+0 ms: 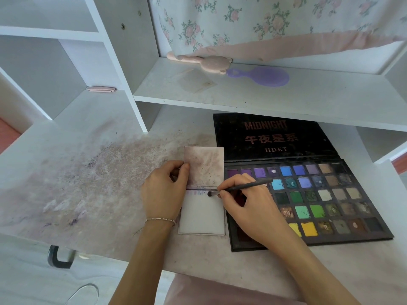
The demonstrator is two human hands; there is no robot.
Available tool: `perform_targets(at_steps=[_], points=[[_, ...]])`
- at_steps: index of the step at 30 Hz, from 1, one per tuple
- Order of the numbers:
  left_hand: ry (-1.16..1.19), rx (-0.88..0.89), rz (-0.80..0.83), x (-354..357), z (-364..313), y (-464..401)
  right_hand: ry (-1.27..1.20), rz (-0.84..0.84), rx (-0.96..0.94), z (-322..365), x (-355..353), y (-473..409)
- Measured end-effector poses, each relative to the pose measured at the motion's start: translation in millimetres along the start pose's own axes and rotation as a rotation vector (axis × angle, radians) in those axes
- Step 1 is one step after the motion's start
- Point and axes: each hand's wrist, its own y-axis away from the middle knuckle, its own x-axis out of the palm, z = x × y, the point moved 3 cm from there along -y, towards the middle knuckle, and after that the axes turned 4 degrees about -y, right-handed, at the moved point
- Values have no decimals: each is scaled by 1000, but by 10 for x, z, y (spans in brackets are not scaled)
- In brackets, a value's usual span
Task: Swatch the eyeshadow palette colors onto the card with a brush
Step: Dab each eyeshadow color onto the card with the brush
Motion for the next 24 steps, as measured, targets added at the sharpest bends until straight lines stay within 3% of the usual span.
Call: perform_targets(at_steps=[11, 24], points=[[3, 0, -3, -4, 1, 4, -2, -42, -7, 17, -7, -11], [18, -9, 6, -4, -4, 4, -312, -237, -41, 38, -163, 34]])
